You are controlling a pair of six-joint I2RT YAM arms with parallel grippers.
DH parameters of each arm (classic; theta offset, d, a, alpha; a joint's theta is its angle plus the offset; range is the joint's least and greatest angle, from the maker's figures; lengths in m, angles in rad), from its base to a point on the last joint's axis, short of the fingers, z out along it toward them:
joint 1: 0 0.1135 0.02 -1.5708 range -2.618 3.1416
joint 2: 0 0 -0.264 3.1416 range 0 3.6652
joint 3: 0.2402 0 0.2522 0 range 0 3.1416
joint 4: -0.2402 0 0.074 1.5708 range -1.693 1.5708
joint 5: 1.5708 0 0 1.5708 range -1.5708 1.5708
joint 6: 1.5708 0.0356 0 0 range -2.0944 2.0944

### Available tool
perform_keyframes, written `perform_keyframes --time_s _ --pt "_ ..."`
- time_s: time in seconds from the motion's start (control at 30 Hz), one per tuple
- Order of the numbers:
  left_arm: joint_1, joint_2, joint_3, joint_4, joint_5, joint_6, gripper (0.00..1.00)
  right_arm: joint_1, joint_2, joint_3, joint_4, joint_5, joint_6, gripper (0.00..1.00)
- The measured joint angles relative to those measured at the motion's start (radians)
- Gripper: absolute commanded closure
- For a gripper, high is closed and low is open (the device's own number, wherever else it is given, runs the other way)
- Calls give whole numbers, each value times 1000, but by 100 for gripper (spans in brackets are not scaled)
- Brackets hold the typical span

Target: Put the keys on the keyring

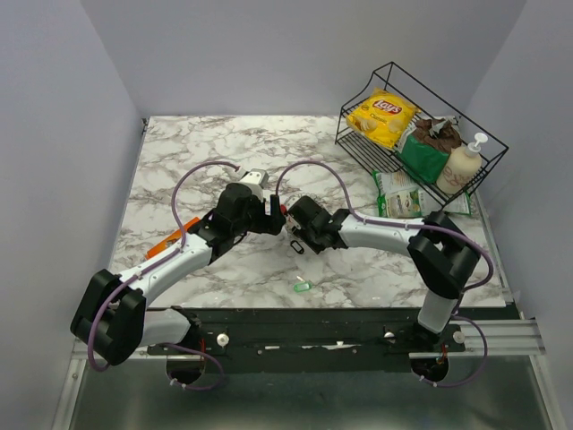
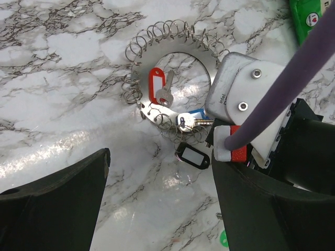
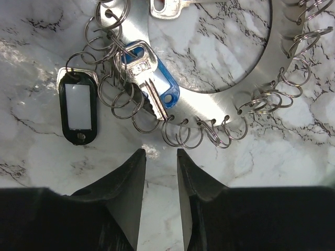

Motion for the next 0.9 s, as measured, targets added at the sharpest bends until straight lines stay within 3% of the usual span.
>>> perform_keyframes --time_s 0.57,0.9 --pt "-8 0 -2 14 26 -11 13 6 52 44 1 67 4 62" --pt "-8 -31 -9 15 19 -16 13 6 59 56 5 87 8 70"
